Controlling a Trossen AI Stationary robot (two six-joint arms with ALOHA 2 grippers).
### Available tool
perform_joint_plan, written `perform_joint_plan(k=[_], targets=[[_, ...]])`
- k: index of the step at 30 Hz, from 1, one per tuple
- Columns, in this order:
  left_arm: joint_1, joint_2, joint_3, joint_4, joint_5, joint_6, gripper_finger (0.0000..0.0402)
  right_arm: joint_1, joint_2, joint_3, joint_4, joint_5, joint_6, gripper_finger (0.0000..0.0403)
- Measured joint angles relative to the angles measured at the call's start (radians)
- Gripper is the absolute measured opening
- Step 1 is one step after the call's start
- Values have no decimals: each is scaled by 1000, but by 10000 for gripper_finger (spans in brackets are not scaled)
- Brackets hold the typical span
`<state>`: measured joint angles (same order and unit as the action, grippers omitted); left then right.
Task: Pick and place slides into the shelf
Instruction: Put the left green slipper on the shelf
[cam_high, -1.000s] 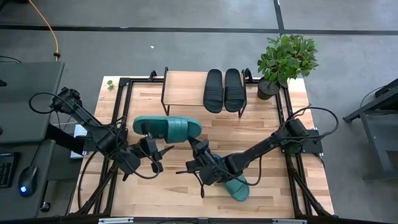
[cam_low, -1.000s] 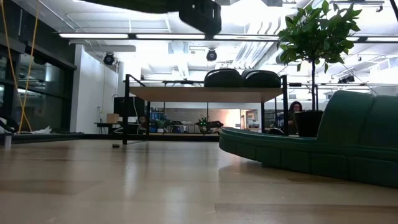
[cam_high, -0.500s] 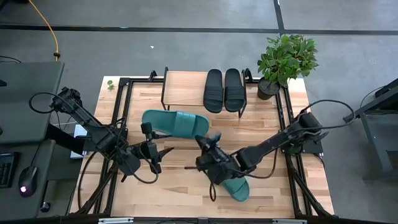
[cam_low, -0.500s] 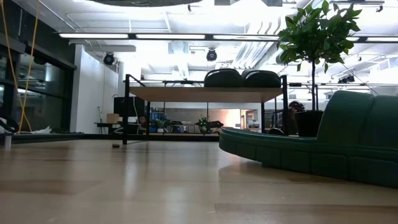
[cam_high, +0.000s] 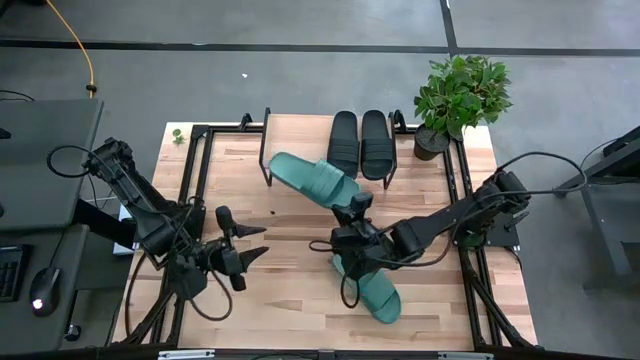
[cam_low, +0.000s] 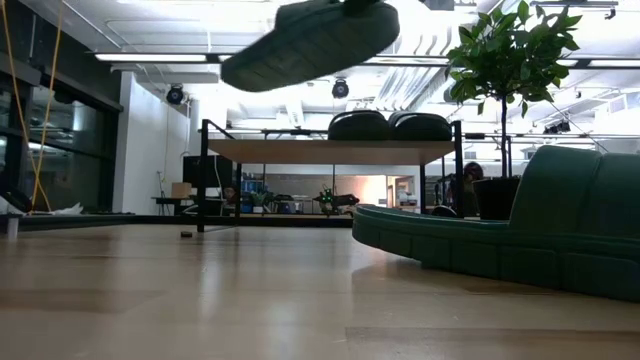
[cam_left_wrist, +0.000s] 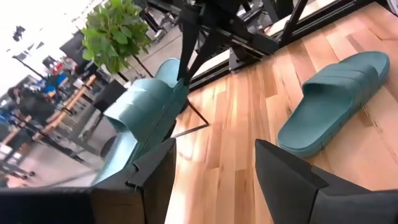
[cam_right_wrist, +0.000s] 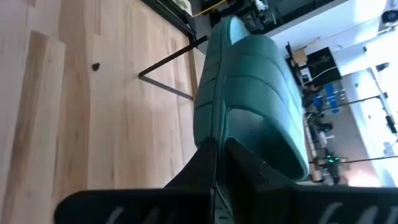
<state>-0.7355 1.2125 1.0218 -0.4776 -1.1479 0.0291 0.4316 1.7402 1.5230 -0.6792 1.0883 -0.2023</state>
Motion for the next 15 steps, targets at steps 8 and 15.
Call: perform_joint_plan(k=[8,15], targets=[[-56,0,0,-105,-24,-3,200,42,-61,0,-95,-29,71,1],[-57,0,0,-182,-24,-57,200,110,-119,0,-94,-79,101,1]])
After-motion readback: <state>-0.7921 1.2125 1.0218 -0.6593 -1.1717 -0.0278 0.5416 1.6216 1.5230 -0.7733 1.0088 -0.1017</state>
